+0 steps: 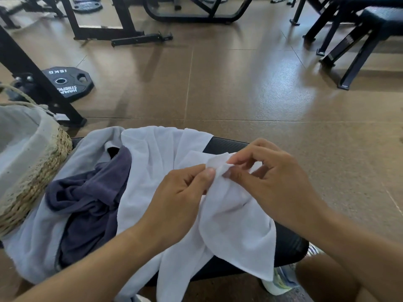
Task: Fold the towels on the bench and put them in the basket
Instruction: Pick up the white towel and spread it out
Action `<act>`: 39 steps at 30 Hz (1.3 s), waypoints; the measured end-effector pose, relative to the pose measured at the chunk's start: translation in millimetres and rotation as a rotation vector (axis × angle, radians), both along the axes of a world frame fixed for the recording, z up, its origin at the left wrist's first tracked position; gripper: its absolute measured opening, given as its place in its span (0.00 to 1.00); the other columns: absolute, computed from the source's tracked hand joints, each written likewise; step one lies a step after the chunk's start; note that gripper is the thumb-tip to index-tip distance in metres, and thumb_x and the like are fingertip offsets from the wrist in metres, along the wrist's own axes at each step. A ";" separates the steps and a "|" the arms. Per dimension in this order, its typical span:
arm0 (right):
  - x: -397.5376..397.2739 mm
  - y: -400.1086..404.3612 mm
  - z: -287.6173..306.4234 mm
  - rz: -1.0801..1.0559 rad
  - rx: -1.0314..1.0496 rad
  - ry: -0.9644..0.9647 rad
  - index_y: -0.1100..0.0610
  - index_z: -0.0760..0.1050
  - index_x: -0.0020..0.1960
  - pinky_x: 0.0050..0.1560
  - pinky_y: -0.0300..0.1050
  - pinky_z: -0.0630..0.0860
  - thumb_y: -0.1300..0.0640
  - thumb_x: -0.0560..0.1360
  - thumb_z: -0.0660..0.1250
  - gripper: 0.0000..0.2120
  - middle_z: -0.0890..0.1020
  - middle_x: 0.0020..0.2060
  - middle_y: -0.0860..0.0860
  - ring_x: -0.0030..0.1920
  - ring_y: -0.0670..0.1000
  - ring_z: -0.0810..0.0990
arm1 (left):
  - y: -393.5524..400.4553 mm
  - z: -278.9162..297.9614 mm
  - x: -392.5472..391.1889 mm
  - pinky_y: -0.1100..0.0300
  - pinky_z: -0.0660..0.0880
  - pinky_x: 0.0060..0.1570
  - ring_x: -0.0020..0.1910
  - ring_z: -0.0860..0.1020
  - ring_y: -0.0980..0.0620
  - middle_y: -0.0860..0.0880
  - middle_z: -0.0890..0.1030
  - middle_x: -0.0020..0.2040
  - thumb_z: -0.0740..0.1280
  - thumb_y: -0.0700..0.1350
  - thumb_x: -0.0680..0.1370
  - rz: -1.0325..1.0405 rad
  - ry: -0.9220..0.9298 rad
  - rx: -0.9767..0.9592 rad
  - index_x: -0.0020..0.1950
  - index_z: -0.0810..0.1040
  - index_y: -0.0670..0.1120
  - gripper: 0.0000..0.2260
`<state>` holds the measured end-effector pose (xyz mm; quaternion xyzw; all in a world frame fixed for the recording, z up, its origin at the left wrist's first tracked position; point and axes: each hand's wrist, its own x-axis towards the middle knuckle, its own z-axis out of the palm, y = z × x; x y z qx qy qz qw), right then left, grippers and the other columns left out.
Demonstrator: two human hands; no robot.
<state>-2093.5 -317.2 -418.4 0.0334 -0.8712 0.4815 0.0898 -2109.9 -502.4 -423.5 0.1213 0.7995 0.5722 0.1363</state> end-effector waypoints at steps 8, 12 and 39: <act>2.4 6.3 3.2 -0.032 0.059 -0.026 0.39 0.81 0.45 0.48 0.33 0.72 0.44 0.71 0.76 0.05 0.82 0.47 0.36 0.53 0.39 0.79 | 2.6 3.1 2.9 0.75 0.75 0.43 0.44 0.84 0.64 0.61 0.87 0.42 0.72 0.41 0.77 0.099 0.129 0.078 0.46 0.85 0.58 0.11; 3.6 7.3 6.5 -0.002 0.040 -0.032 0.38 0.83 0.46 0.45 0.28 0.70 0.48 0.71 0.77 0.06 0.81 0.46 0.33 0.50 0.39 0.80 | 3.3 2.6 3.3 0.70 0.78 0.44 0.44 0.85 0.60 0.58 0.87 0.42 0.72 0.42 0.77 0.112 0.114 0.110 0.46 0.86 0.55 0.08; 1.4 16.8 1.2 0.189 -0.012 -0.124 0.42 0.85 0.56 0.52 0.33 0.78 0.53 0.75 0.74 0.11 0.85 0.48 0.38 0.53 0.40 0.82 | 5.1 1.5 2.3 0.64 0.79 0.38 0.35 0.80 0.53 0.50 0.81 0.36 0.75 0.60 0.64 0.097 0.083 0.097 0.42 0.80 0.47 0.18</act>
